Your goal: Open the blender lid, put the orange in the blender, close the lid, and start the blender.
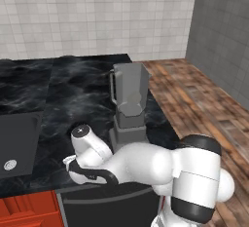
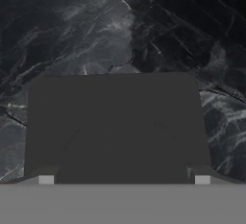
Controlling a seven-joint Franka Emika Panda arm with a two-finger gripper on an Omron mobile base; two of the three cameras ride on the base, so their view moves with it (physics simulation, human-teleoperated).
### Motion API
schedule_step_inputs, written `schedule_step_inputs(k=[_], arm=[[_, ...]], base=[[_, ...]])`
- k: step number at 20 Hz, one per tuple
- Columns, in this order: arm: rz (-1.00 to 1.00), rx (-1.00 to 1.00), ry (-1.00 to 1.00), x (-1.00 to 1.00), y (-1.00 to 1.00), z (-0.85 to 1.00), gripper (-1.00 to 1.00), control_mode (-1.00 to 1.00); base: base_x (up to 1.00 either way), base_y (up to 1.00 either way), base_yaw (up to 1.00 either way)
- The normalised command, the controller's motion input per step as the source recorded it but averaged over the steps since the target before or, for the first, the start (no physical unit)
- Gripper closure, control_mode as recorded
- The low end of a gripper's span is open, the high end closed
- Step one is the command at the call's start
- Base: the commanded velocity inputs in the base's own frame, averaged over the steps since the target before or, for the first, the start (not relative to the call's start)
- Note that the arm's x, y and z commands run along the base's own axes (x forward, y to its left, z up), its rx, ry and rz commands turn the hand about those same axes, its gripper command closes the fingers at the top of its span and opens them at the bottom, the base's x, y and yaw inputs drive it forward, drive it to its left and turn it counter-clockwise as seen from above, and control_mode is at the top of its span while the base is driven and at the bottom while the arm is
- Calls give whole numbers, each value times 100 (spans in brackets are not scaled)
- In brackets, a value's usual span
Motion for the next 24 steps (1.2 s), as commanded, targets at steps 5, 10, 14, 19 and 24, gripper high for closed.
schedule_step_inputs(k=[5,10,14,19,24], arm=[[0,4,1,0,0,-29,-100,-100],[0,5,0,0,0,-26,100,-100],[0,5,0,0,-1,-18,100,-100],[0,7,-5,-14,-17,24,100,-100],[0,7,-9,-23,-19,86,100,-100]], base=[[0,0,0],[0,0,0],[0,0,0],[0,0,0],[0,0,0]])
